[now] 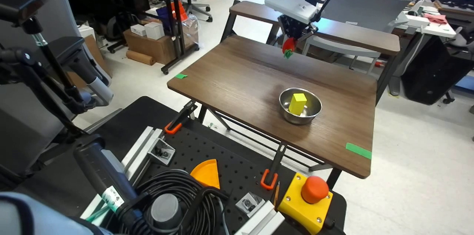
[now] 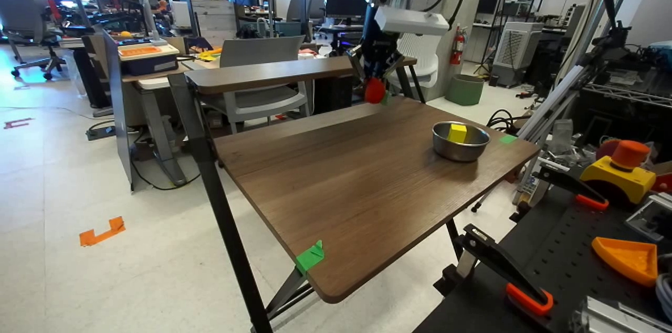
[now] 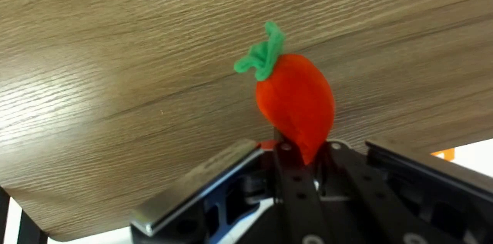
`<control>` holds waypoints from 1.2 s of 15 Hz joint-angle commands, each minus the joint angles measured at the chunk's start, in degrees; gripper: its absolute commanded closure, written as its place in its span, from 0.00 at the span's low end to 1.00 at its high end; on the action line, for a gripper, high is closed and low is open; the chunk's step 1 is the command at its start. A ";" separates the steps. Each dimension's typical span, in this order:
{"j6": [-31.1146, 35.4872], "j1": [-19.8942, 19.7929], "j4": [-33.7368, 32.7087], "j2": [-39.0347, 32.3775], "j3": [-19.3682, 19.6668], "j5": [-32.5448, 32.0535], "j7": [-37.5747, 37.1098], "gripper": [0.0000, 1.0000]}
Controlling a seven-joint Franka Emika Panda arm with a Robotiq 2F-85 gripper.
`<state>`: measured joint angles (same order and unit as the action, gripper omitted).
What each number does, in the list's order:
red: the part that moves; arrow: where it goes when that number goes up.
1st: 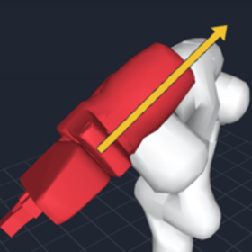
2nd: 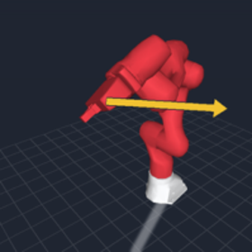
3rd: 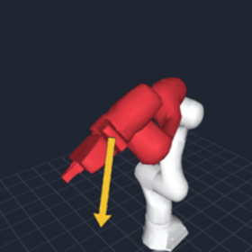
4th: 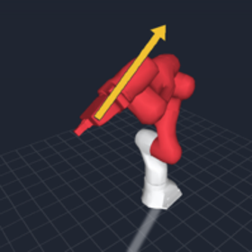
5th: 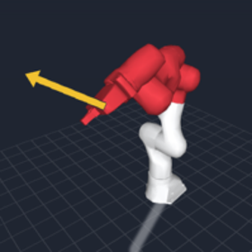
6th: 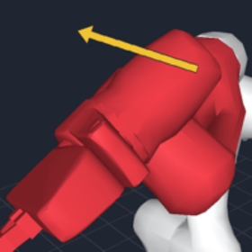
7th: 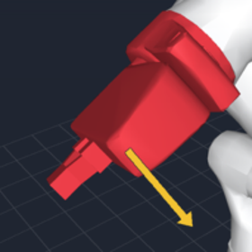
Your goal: Move the red plush toy backwards
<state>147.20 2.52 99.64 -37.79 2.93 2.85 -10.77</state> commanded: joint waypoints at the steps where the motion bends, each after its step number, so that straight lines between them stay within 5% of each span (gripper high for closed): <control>1: -3.31 -0.10 -10.43 -9.40 0.38 -0.46 -0.79 0.98; 6: -7.48 0.34 -19.30 -17.62 0.66 -0.65 -1.25 0.98; 7: -9.00 0.21 -20.65 -18.66 0.52 -0.61 -0.98 0.66; 11: -12.96 0.65 -21.24 -18.31 0.16 -1.04 -0.16 0.45; 16: -9.71 6.37 -7.17 -7.28 2.11 -7.93 -0.63 0.08; 18: -7.32 10.11 -1.98 -2.87 4.38 -12.84 -3.54 0.00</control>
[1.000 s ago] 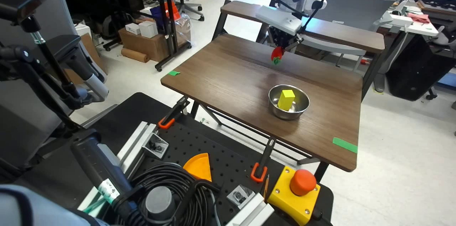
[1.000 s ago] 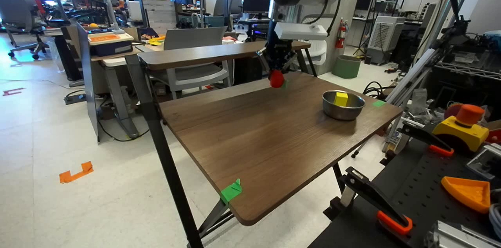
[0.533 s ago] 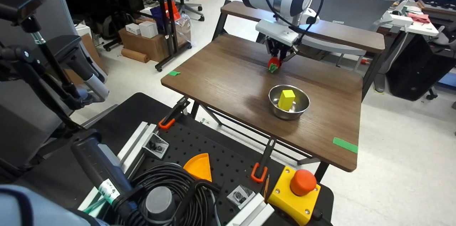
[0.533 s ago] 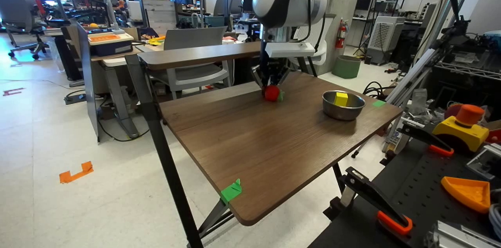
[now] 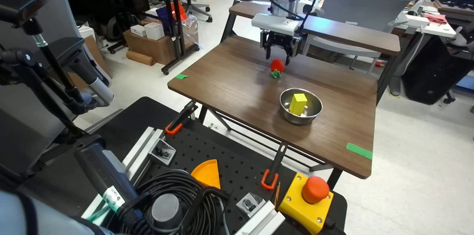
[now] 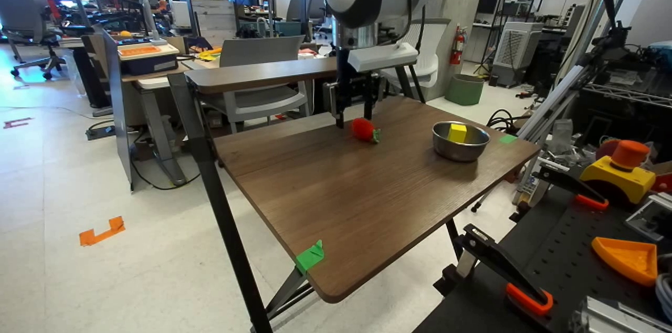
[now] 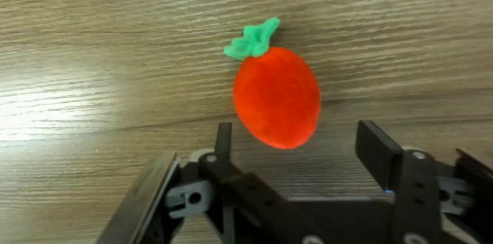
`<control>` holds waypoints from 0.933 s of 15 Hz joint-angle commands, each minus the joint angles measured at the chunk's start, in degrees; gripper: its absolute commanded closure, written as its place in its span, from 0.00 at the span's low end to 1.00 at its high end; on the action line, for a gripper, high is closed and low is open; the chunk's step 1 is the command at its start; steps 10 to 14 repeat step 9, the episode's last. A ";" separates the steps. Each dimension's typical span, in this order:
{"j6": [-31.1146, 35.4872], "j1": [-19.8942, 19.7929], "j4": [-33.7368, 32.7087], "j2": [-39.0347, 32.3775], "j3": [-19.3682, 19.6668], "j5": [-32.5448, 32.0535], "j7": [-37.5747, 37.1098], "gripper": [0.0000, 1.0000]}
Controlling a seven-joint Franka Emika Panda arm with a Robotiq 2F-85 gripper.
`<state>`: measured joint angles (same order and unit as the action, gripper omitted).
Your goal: Move the red plush toy backwards
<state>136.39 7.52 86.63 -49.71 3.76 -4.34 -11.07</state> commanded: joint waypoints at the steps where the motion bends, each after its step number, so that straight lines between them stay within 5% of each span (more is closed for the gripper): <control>1: 4.55 7.16 13.76 11.22 4.97 -8.29 -5.66 0.00; 5: 7.54 10.55 25.27 20.16 5.33 -14.34 -10.14 0.00; 6: 4.66 8.70 16.86 14.17 4.14 -12.72 -8.85 0.00; 9: 5.39 9.37 22.65 18.53 3.79 -13.55 -9.67 0.00; 14: 5.39 9.37 22.65 18.53 3.79 -13.55 -9.67 0.00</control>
